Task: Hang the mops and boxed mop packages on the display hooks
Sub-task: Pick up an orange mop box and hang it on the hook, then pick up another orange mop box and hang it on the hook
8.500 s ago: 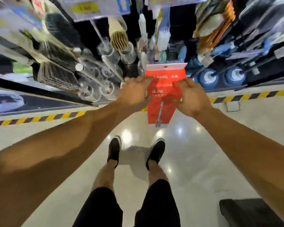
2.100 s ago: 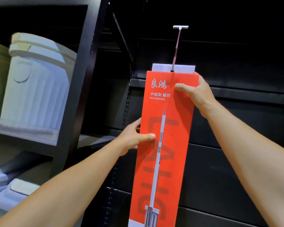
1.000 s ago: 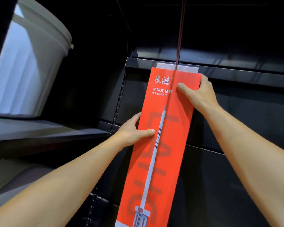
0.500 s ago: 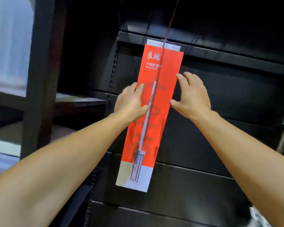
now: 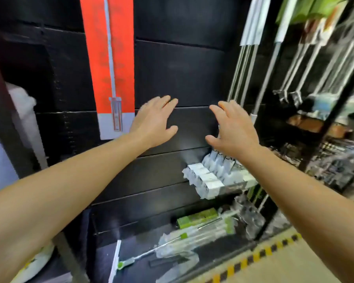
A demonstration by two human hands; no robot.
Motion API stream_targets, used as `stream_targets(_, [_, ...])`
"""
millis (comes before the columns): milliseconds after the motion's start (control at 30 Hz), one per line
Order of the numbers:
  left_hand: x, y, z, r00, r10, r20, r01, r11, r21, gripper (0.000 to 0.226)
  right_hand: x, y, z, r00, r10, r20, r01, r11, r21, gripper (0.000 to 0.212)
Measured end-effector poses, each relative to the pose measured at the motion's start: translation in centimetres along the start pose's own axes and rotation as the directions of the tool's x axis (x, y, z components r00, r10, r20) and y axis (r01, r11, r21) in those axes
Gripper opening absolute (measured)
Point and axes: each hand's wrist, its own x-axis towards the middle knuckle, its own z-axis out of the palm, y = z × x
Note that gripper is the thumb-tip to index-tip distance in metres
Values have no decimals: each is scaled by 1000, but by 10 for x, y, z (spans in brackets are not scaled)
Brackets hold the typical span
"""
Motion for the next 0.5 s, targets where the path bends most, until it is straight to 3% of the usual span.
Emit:
stream_targets(100, [-35, 57, 31, 991, 91, 98, -85, 994, -65, 77, -87, 24, 3, 991, 88, 100, -88, 996, -5, 81])
stream_targets(200, [-75, 130, 62, 956, 240, 170, -208, 960, -185, 76, -181, 55, -7, 939, 253, 234, -250, 967, -40, 83])
stream_targets(333, [-137, 234, 89, 872, 424, 244, -341, 884, -319, 76, -311, 87, -36, 834, 448, 321, -436, 893, -114, 84])
stream_targets(500, [-229, 372, 97, 720, 609, 333, -468, 780, -415, 79, -492, 97, -86, 619, 666, 416, -646, 733, -213, 86])
